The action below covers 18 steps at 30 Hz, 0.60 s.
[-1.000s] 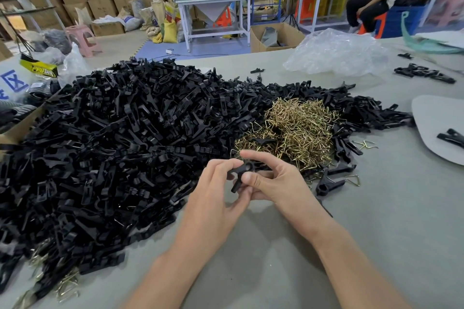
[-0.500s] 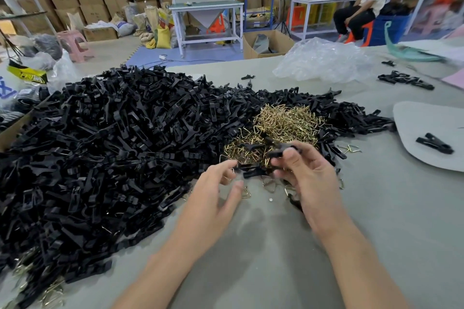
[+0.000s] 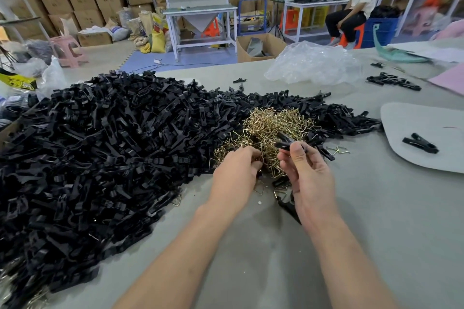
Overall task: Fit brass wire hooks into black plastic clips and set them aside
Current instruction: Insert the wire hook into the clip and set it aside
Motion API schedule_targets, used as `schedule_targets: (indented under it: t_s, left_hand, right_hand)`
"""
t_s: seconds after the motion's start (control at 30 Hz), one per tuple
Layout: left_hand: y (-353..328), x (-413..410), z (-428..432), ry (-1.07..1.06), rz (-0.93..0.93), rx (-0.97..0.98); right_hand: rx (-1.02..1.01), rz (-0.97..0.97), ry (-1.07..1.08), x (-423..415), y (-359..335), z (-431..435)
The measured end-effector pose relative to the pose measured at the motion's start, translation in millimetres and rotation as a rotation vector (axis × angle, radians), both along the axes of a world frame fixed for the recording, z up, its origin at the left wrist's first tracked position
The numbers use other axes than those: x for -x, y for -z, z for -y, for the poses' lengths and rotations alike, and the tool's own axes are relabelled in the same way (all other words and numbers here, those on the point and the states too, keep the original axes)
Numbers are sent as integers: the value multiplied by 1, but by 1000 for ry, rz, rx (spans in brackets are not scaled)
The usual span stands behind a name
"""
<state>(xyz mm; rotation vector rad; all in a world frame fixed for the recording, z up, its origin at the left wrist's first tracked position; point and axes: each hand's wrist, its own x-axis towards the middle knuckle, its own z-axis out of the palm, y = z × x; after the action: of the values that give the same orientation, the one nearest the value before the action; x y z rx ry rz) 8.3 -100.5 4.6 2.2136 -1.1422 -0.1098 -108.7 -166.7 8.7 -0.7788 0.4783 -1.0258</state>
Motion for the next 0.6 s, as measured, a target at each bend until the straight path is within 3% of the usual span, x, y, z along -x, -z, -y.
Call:
schedule_targets:
  t_s: [0.33,0.4,0.5,0.6]
  left_hand:
    - [-6,-9,-20,25,-104,196]
    - [-8,-8,-20,58,-106,145]
    - [-10,-4,-13,83,51,-35]
    - [-15,0,-3,15,-32,33]
  right_hand:
    - [35,-42,-13,-7,2,-2]
    - [28,-33,8,-6,3,-2]
    - [17,-15,38,-5,3,1]
    - [13,-13,52,-5,3,1]
